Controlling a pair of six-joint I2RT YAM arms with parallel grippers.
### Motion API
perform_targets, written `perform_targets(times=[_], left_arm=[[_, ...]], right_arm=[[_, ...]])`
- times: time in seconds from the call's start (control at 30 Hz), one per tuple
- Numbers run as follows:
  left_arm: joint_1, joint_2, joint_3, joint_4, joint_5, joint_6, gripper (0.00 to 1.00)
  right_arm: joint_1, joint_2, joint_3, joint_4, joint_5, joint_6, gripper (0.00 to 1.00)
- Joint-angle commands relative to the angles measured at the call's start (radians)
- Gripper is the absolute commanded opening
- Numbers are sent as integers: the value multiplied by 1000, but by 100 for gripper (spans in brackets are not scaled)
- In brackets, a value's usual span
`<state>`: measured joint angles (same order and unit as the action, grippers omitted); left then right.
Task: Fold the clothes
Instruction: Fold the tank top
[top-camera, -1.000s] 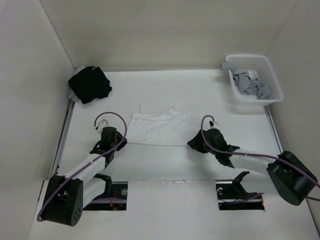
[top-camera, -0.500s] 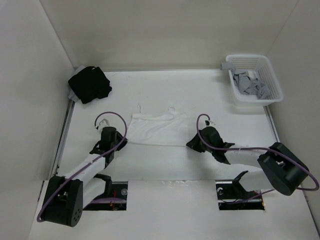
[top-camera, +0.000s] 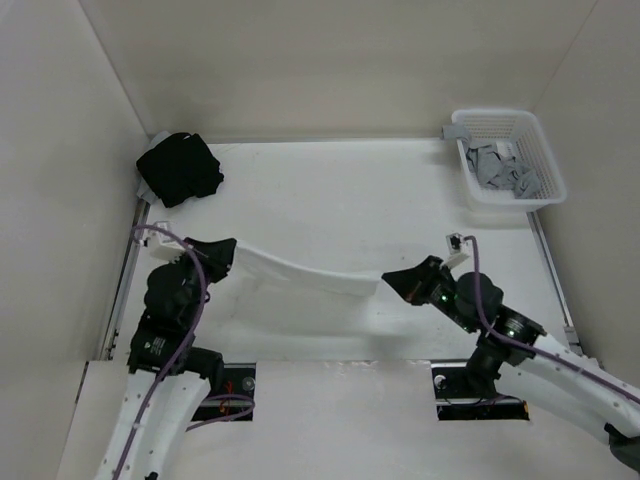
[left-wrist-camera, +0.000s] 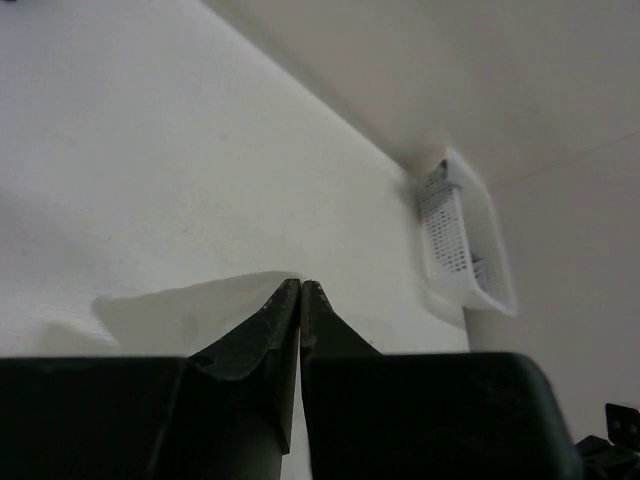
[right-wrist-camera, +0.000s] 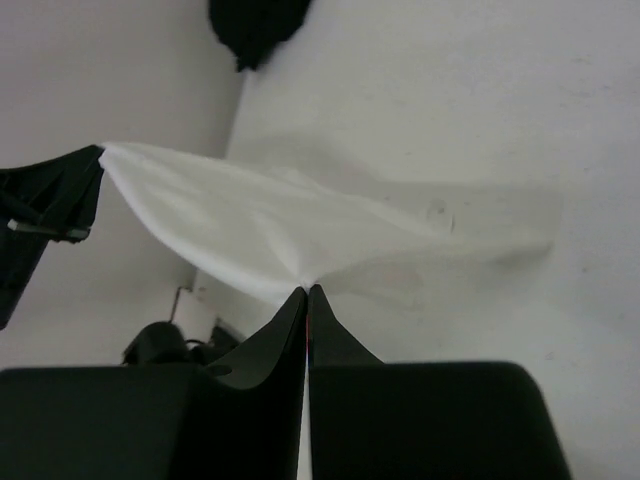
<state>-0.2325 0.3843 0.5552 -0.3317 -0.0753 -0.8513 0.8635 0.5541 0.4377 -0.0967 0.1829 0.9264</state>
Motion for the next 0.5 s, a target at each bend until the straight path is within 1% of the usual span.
perform_targets(times=[0.0,0.07,0.13,0.2,0.27,0.3,0.37,0.4,0.47], left_arm=[[-14,-73,132,-191,-1,14,1],[-24,-113,193,-254,5,6,1],[-27,-145,241,-315,3,1,1],[-20,-171,253,-360,0,6,1],[-8,-182,224,-375,0,8,1],[-4,-183,194,-371,5,3,1],[-1,-170,129,-346,5,0,1],[-1,-157,96,-322,2,0,1],[2,-109,31,-246,-15,17,2]], right_arm=[[111,-112,97,-242,127,0,4],[214,-163,137,-303,196,26,4],[336,-200,163,-319,263,48,4],[442,-203,182,-330,335,64,4],[496,-171,187,-334,381,68,5],[493,-133,188,-333,388,69,5],[437,-73,180,-319,363,61,5],[380,-39,173,-302,334,52,4],[218,30,135,-205,200,-1,4]])
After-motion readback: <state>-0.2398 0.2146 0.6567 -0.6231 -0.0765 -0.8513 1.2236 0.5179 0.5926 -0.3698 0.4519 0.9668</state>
